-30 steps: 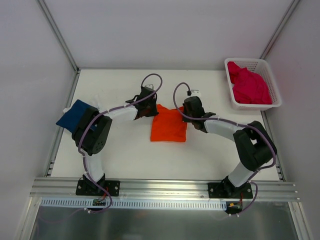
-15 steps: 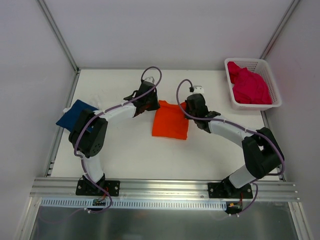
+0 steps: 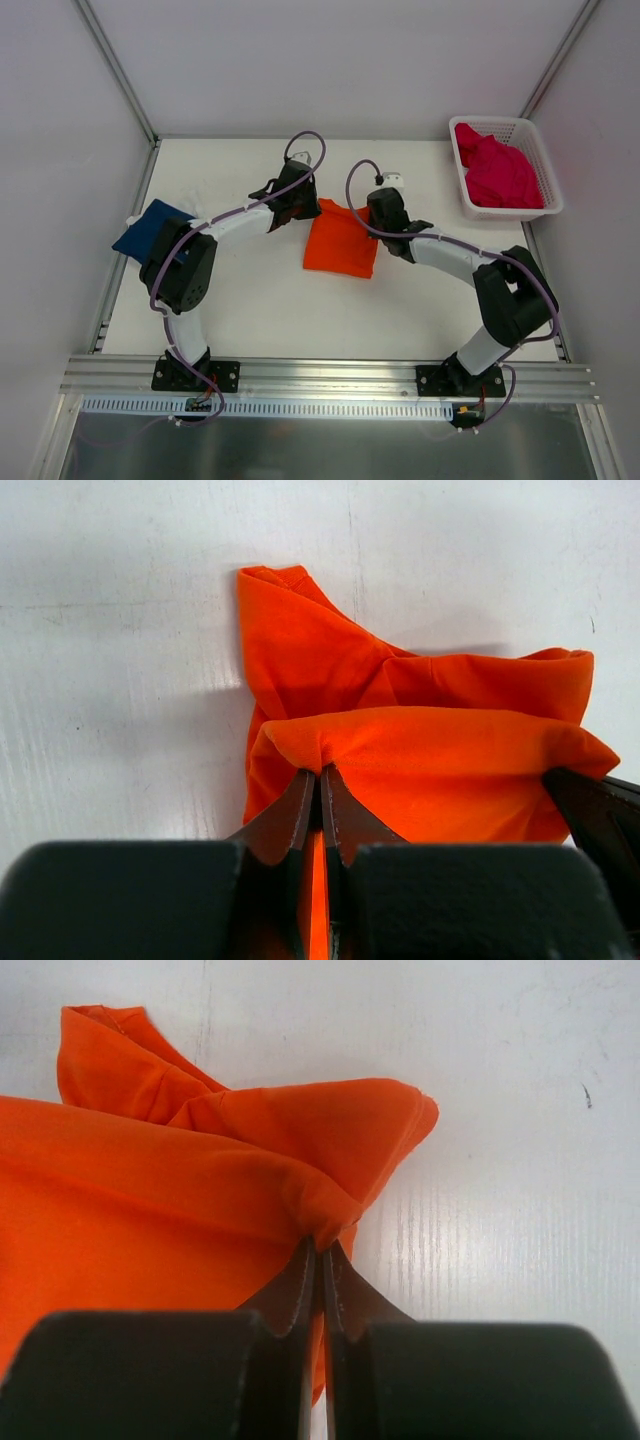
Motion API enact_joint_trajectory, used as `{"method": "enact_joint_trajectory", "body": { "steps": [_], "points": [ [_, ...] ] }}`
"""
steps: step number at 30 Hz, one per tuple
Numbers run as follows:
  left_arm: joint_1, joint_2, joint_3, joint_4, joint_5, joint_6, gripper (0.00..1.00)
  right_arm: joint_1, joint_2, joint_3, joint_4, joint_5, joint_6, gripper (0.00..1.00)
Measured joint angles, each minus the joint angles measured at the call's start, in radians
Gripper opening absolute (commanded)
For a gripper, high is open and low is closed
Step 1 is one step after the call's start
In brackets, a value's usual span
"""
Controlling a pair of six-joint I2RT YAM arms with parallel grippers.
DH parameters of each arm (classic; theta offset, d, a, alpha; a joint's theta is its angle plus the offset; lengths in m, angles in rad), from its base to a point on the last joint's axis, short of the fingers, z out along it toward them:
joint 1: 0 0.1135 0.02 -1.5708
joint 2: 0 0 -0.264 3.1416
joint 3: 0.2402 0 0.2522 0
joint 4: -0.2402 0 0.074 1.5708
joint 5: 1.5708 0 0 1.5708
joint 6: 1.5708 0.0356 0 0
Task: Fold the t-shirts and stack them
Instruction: Fold the long partially folded tshirt into a neat square
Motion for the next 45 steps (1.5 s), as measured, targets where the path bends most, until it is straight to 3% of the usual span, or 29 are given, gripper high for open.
{"method": "enact_joint_trajectory", "body": {
  "steps": [10, 14, 18, 29, 33, 39, 45],
  "points": [
    [-0.001, 0.002, 0.0, 0.0, 0.005, 0.003, 0.0, 0.056, -0.003, 0.039, -0.064, 0.137, -0.023, 0.04],
    [-0.001, 0.003, 0.0, 0.0, 0.005, 0.003, 0.0, 0.063, 0.023, 0.083, -0.096, 0.192, -0.029, 0.26],
    [0.001, 0.003, 0.0, 0.0, 0.002, 0.006, 0.0, 0.061, 0.052, 0.09, -0.126, 0.227, -0.04, 0.33],
    [0.001, 0.004, 0.0, -0.001, -0.005, 0.019, 0.0, 0.06, 0.116, 0.099, -0.142, 0.241, -0.041, 0.35],
    [0.001, 0.01, 0.005, 0.0, -0.005, 0.029, 0.0, 0.059, 0.125, 0.101, -0.134, 0.24, -0.04, 0.38],
    [0.001, 0.031, 0.013, 0.0, -0.005, 0.034, 0.0, 0.049, 0.124, 0.111, -0.108, 0.23, -0.043, 0.51],
    [0.001, 0.058, 0.025, 0.0, -0.004, 0.034, 0.0, 0.026, 0.113, 0.121, -0.061, 0.159, -0.042, 0.53]
  ]
}}
